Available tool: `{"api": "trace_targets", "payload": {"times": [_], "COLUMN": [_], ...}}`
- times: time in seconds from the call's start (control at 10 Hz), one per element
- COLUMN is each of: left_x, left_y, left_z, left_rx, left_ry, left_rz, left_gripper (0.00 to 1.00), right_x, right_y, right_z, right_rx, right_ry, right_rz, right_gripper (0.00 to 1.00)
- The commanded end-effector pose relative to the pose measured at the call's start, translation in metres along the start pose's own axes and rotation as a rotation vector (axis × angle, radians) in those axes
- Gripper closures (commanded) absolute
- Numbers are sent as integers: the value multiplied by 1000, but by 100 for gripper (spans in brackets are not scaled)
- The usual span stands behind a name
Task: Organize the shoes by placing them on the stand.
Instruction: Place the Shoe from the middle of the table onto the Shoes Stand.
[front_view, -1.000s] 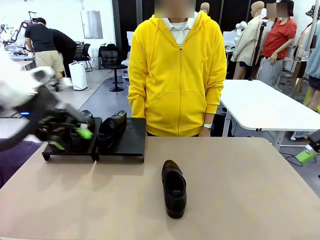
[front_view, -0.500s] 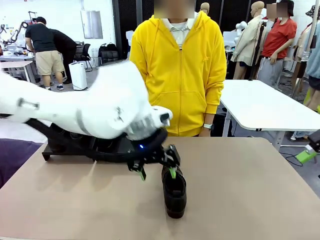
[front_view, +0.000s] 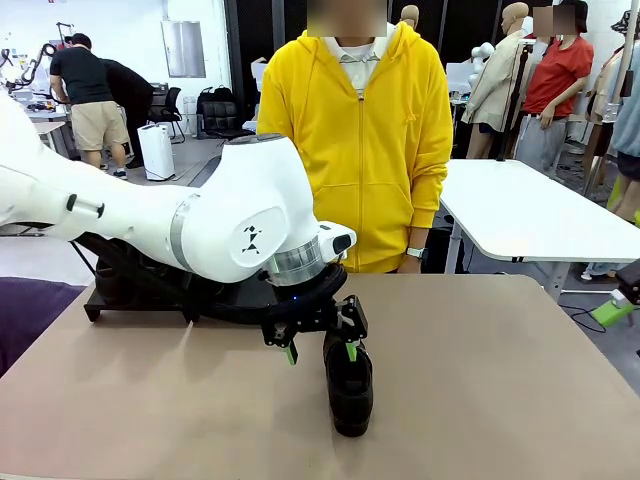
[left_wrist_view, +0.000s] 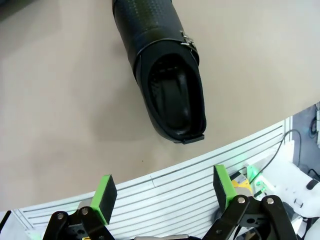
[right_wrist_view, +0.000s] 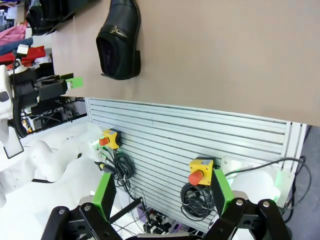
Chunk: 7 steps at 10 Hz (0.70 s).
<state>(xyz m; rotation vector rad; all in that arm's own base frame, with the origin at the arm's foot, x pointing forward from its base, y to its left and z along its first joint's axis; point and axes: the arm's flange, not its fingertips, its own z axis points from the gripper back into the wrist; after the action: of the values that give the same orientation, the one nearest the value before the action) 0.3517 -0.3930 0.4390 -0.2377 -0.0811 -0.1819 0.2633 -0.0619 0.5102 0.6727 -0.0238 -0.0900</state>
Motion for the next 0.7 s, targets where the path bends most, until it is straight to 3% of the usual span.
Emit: {"api": "trace_targets", "payload": {"times": [0.0, 0.2, 0.6], "left_x": [7, 28, 50], "left_y": [-4, -11, 3], "left_z": [-25, -47, -84], "left_rx": [37, 112, 149], "left_ry": [-67, -157, -94], "left_rz": [-15, 40, 94], "left_gripper": [0, 0, 0], "right_x": [2, 2, 2], "right_y": [1, 1, 1], "right_z": [3, 3, 3], "right_rx": [28, 28, 28], "right_ry": [-3, -3, -3], "right_rz": [24, 24, 24], "right_gripper": [0, 0, 0]}}
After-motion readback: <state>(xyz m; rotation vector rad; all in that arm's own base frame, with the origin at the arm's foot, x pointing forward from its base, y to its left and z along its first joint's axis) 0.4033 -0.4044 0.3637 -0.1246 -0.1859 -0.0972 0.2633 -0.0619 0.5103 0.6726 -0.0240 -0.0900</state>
